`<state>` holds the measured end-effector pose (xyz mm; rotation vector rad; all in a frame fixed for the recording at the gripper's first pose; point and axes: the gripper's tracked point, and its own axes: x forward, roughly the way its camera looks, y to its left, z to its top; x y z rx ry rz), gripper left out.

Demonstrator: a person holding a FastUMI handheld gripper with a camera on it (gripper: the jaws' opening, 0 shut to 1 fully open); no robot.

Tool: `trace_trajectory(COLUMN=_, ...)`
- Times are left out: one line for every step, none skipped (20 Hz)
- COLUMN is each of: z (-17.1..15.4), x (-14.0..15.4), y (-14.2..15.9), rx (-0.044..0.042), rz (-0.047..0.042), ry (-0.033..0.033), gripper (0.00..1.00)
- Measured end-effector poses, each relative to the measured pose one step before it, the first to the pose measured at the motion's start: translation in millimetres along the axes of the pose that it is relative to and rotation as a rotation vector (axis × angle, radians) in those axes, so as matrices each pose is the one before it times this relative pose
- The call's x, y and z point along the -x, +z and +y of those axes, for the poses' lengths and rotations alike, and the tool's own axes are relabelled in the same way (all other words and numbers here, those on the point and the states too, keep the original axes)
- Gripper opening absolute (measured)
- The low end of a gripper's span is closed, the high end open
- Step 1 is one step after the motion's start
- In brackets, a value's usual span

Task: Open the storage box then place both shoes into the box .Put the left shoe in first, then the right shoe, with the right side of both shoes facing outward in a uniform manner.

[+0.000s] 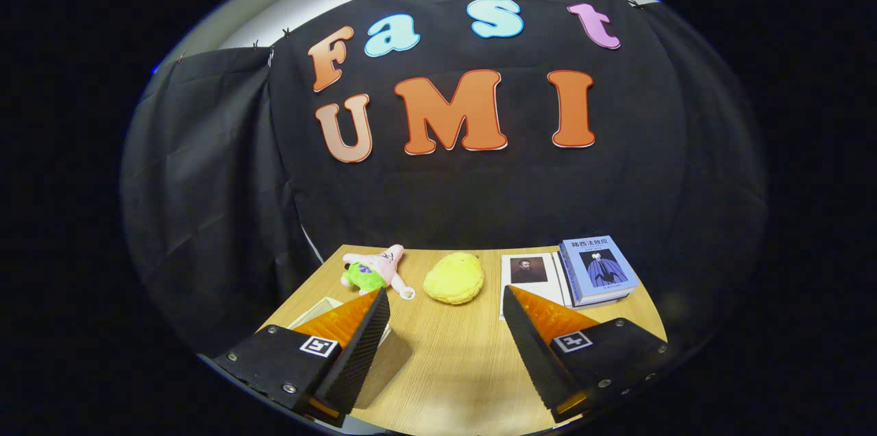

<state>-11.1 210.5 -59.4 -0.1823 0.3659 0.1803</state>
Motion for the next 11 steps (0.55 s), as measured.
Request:
trace_trajectory(z=-6.48, x=4.74, y=4.17, rx=-0.01266, rz=-0.01315, ry=-0.00350, gripper=0.98)
trace_trajectory(z=-7.84, x=2.09, y=3.64, rx=-0.01097, rz=-0.01353, ry=-0.00954, gripper=0.98)
trace_trajectory(z=-7.02, x=1.45, y=3.87, rx=-0.00786, rz=-0.01372, ry=-0.01383, gripper=0.98)
trace_trajectory(z=-7.96, x=0.68, y=2.98, rx=-0.00558, rz=-0.01113, ry=-0.01500, gripper=0.98)
trace_trajectory(z=-5.72, x=1.43, y=2.55, rx=-0.00512, rz=-0.00907, ry=-0.01356, gripper=0.98)
trace_trajectory(z=-5.95, x=1.28, y=1.11, rx=-0.00521, rz=-0.00643, ry=-0.01289, gripper=0.98)
trace_trajectory(z=-5.55, x=1.28, y=1.72, rx=-0.00642, rz=-0.00695, ry=-0.01344, gripper=0.98)
trace_trajectory(z=-5.21, x=0.92, y=0.48, rx=-0.00696, rz=-0.00768, ry=-0.01554, gripper=0.98)
trace_trajectory(z=-3.75, x=1.49, y=0.57, rx=-0.00562, rz=-0.00406, ry=-0.01545, gripper=0.98)
trace_trajectory(z=-3.06, x=1.82, y=-0.98, rx=-0.00758, rz=-0.00314, ry=-0.01388, gripper=0.98)
trace_trajectory(z=-2.31, x=2.91, y=1.41, rx=-0.00717, rz=-0.00951, ry=-0.01471, gripper=0.98)
